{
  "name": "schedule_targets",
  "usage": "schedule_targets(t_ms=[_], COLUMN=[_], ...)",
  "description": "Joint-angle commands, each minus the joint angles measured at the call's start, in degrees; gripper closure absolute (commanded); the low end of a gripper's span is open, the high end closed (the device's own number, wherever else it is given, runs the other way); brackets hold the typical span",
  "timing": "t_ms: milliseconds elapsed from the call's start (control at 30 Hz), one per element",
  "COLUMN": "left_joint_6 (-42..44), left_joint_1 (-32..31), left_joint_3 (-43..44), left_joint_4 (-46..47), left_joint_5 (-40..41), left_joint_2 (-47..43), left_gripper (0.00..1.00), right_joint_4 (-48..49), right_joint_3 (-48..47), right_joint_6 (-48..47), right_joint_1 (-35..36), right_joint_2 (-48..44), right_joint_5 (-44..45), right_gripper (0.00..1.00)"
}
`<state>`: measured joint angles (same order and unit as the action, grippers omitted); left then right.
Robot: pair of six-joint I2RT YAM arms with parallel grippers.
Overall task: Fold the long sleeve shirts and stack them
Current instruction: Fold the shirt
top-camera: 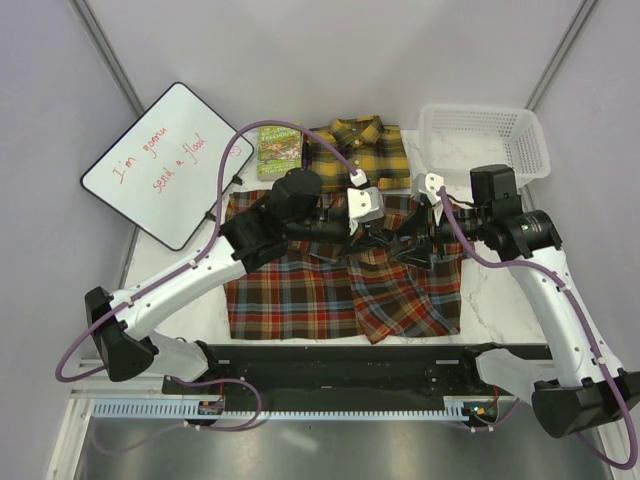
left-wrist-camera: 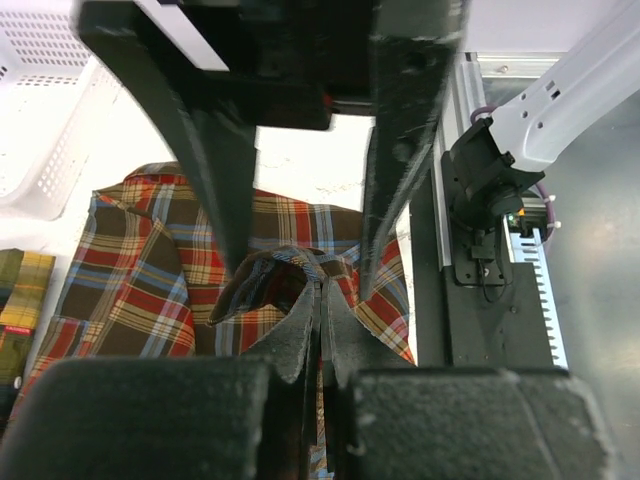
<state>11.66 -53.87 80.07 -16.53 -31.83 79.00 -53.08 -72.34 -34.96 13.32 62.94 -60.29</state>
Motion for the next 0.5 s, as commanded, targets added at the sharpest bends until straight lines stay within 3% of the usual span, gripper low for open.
schedule_targets(t_ms=[0, 133, 233, 267, 333, 367, 433, 467], left_joint_6=[3.8, 4.1, 4.2, 4.2, 5.1, 5.6, 11.3, 14.2], left_joint_1=[-0.3, -0.4, -0.4, -0.3, -0.3, -0.3, -0.1, 0.2], left_joint_3=[2.0, 0.9, 0.4, 0.3, 0.8, 1.0, 2.2, 2.0], left_joint_4=[2.6, 3.6, 3.4, 3.1, -0.6, -3.3, -10.6, -21.0], left_joint_5=[-0.1, 1.0, 1.9, 2.3, 3.4, 4.3, 7.2, 7.1], left_joint_2=[-2.1, -3.4, -4.2, -4.5, -6.0, -6.8, -10.3, -11.7], left_gripper=[0.98, 0.98, 0.98, 0.96, 0.74, 0.45, 0.35, 0.33], right_joint_4=[1.8, 0.9, 0.6, 0.7, 0.4, 0.4, 0.2, -0.2], right_joint_3=[1.6, 2.7, 1.1, 0.4, -1.7, -2.3, -3.0, -3.1], right_joint_6=[2.5, 3.5, 3.9, 4.7, 5.6, 6.2, 6.9, 6.9], right_joint_1=[1.3, 1.9, 2.0, 1.9, 1.9, 1.9, 1.9, 1.9], right_joint_2=[-0.4, -0.4, 0.0, 0.0, -0.3, -0.5, -2.6, -3.4], right_joint_5=[-3.5, -2.5, -2.5, -2.3, -1.9, -1.6, -0.6, 0.5], right_gripper=[0.38, 0.52, 0.76, 0.98, 1.00, 1.00, 1.00, 1.00])
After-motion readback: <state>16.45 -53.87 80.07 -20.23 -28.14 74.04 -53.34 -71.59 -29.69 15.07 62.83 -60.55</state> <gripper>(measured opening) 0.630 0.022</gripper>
